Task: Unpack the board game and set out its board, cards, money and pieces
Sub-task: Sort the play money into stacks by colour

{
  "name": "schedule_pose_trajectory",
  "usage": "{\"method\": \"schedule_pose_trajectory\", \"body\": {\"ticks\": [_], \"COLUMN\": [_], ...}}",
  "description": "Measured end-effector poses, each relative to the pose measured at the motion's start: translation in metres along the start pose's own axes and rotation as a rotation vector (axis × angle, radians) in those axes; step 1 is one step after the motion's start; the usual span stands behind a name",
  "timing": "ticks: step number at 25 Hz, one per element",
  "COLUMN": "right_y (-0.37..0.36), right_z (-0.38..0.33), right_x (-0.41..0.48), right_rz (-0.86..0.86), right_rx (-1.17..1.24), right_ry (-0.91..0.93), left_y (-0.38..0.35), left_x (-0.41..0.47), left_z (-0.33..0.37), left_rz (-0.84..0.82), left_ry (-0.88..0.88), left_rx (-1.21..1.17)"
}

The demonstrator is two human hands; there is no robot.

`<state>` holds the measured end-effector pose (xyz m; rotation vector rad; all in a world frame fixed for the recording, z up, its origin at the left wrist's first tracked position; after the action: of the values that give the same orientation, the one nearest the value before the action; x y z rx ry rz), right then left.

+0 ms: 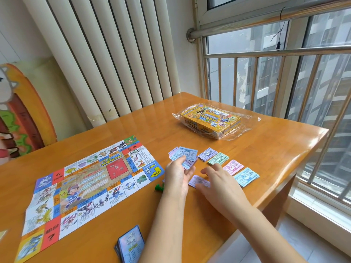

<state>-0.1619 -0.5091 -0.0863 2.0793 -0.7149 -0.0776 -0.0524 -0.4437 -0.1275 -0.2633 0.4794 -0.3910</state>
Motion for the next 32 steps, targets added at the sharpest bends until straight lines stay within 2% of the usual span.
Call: {"method": "schedule_pose_trajectory", "body": {"ticks": [3, 9, 13, 15, 19, 24, 30, 32], "right_y": [0.001, -0.006, 0.004, 0.014, 0.027, 0.042, 0.083, 0.096], "right_z": [-0.007, -0.025, 0.000, 0.011, 0.014, 0.015, 0.015, 0.006], "right_x": [-0.002, -0.033, -0.063, -0.075, -0.086, -0.092, -0.048, -0.025], "right_rz": [-0.011, -0.108, -0.482, -0.524, -0.390, -0.309, 0.101, 0.160], "right_rx": [-0.023, -0.028, 0.170, 0.157, 0.176, 0.252, 0.409, 0.431], "right_ry": [0.106, 0.536, 0.545, 0.571, 0.651, 0.596, 0.511, 0.566], "left_y": [0.006, 0.001, -0.018, -0.025, -0.031, -0.032, -0.026, -0.024], "left_x": [0.002, -0.008, -0.029, -0.040, -0.050, -0.050, -0.043, -0.041], "left_z": [0.007, 0.024, 0.021, 0.018, 0.015, 0.007, 0.001, 0.002], "left_rz": [-0.021, -0.137, -0.282, -0.344, -0.398, -0.398, -0.364, -0.341], "left_ry": [-0.006, -0.026, 0.013, 0.032, 0.041, 0.077, 0.162, 0.166], "left_rx": [0.002, -0.011, 0.102, 0.176, 0.267, 0.328, 0.181, 0.142]}}
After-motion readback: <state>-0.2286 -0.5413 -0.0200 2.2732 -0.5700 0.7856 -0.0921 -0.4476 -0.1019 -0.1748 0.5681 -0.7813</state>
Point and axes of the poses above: each hand's wrist, its own x-axis towards the middle knuckle, its own y-axis out of the back of the hand, z = x × y, the point moved 9 cm from there along x, towards the middle knuckle, and after that the axes turned 9 degrees about x, right-handed, at the moved point
